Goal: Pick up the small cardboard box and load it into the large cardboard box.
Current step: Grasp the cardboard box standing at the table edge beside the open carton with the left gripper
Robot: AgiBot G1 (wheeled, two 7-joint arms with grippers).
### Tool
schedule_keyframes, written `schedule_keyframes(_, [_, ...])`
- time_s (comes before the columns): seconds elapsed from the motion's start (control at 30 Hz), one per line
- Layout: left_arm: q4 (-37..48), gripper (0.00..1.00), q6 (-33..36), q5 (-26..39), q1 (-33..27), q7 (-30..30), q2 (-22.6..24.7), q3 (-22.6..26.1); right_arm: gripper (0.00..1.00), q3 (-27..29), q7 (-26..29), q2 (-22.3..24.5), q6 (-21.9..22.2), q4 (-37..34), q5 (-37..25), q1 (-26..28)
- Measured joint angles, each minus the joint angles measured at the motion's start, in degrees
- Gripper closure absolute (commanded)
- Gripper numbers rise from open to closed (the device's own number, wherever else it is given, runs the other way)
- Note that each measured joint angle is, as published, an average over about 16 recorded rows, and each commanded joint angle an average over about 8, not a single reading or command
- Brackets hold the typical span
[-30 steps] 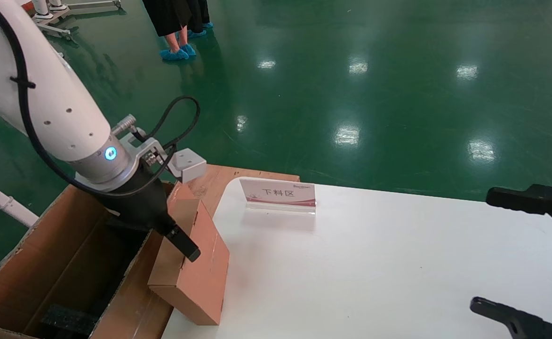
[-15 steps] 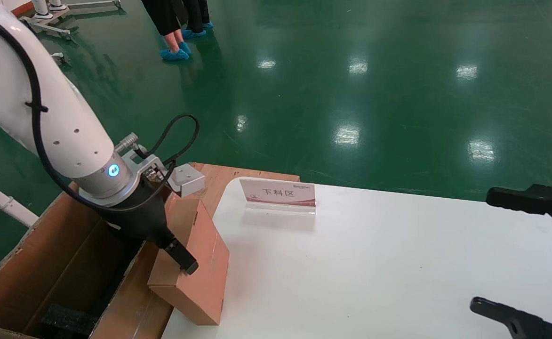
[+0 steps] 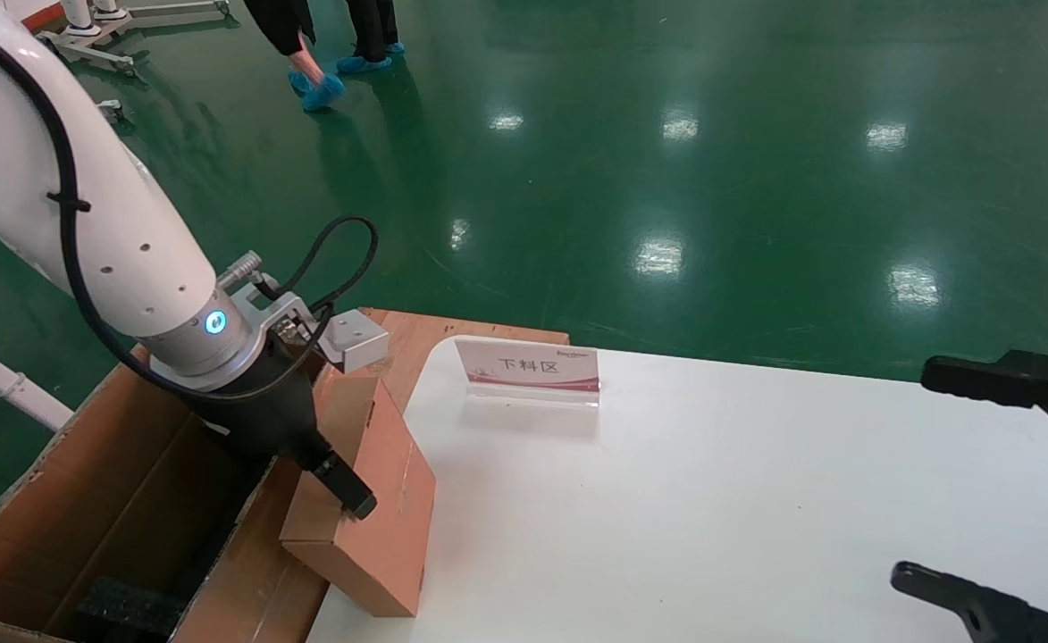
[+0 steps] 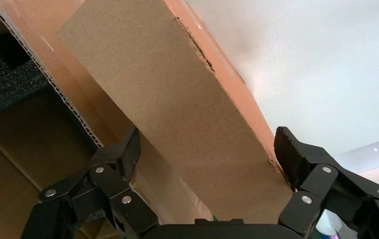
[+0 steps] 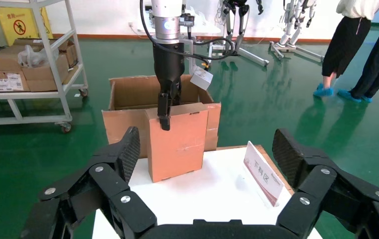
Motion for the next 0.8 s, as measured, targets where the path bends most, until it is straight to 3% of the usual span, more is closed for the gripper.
schedule_keyframes(0.8, [0.01, 1.00, 0.22, -0.01, -0.11, -0.03, 0.07, -0.16, 1.00, 0.00, 0.01, 0.00, 0.00, 0.00, 0.00, 0.00])
